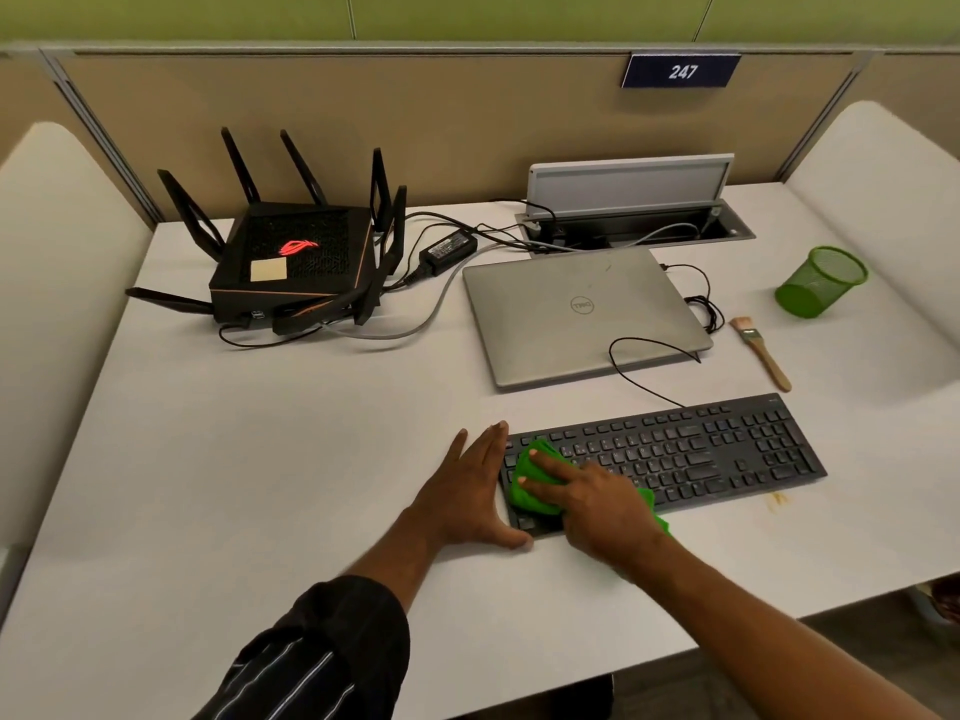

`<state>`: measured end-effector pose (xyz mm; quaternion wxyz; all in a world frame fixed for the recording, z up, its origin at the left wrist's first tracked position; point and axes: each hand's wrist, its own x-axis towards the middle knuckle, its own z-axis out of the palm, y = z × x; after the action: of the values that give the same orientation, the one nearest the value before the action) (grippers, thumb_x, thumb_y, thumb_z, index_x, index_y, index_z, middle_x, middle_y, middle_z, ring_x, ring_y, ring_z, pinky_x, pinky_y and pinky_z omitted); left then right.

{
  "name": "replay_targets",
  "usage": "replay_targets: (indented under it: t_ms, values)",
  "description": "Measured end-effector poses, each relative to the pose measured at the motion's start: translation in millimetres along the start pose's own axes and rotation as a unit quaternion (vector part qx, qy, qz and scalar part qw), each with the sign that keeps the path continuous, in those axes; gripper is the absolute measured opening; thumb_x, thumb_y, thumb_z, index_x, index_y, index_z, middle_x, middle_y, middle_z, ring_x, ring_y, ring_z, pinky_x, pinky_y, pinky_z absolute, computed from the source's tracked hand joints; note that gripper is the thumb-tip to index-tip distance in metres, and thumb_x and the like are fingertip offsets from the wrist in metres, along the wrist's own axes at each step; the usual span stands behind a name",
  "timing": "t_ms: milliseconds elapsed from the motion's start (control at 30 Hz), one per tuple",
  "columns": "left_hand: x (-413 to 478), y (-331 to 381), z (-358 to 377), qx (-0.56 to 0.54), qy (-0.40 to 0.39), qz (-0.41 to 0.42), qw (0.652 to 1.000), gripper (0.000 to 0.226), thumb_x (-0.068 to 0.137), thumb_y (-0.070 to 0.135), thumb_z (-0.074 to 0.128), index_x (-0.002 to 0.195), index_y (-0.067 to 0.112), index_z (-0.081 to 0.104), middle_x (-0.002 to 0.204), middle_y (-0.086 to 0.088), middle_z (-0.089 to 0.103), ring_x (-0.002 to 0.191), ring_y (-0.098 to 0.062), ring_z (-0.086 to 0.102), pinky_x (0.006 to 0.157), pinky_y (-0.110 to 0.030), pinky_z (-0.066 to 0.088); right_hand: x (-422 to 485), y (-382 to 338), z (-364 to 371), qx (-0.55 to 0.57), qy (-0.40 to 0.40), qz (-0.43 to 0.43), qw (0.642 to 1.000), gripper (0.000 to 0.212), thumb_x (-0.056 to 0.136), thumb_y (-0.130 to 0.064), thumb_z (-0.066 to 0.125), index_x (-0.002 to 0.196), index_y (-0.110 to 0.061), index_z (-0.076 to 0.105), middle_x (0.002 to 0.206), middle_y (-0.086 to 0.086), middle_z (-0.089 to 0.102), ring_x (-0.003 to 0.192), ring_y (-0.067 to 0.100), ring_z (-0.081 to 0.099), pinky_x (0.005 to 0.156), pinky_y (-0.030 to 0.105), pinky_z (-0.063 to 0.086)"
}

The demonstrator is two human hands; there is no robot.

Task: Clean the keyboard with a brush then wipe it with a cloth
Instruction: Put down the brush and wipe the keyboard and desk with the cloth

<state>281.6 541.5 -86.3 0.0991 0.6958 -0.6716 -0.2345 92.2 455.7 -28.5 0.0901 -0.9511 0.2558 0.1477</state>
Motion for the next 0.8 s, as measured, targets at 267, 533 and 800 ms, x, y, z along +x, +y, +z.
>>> replay_targets:
  t_ms: [267,533,800]
  values:
    - [0,-1,0,0.009,0.001,0.008,1.0,0.146,0.066,0.085,0.066,0.158,0.012,-0.021,0.17,-0.002,-0.014,0.154,-0.009,-0.013,0.12,-0.031,-0.021,-18,26,4,-0.017,-0.012,-0.047,0.999,0.058,0.098,-0.02,0.045,0.145,-0.052,0.034,0.162,-0.019,0.017,0.105,0.022,0.056,0.078,0.037,0.051]
    - [0,-1,1,0.017,-0.002,0.01,1.0,0.146,0.067,0.085,0.065,0.158,0.012,-0.022,0.169,-0.003,-0.015,0.154,-0.01,-0.015,0.121,-0.033,-0.021,-17,18,6,-0.037,-0.018,-0.108,0.993,0.057,0.098,-0.018,0.049,0.146,-0.047,0.037,0.163,-0.013,0.017,0.107,0.025,0.055,0.08,0.041,0.052]
    - [0,1,1,0.016,0.0,0.004,1.0,0.143,0.069,0.084,0.065,0.159,0.012,-0.019,0.17,-0.004,-0.012,0.155,-0.01,-0.013,0.12,-0.033,-0.022,-22,19,13,-0.035,0.004,-0.063,0.997,0.058,0.098,-0.022,0.048,0.146,-0.05,0.034,0.163,-0.014,0.019,0.112,0.025,0.055,0.083,0.041,0.053]
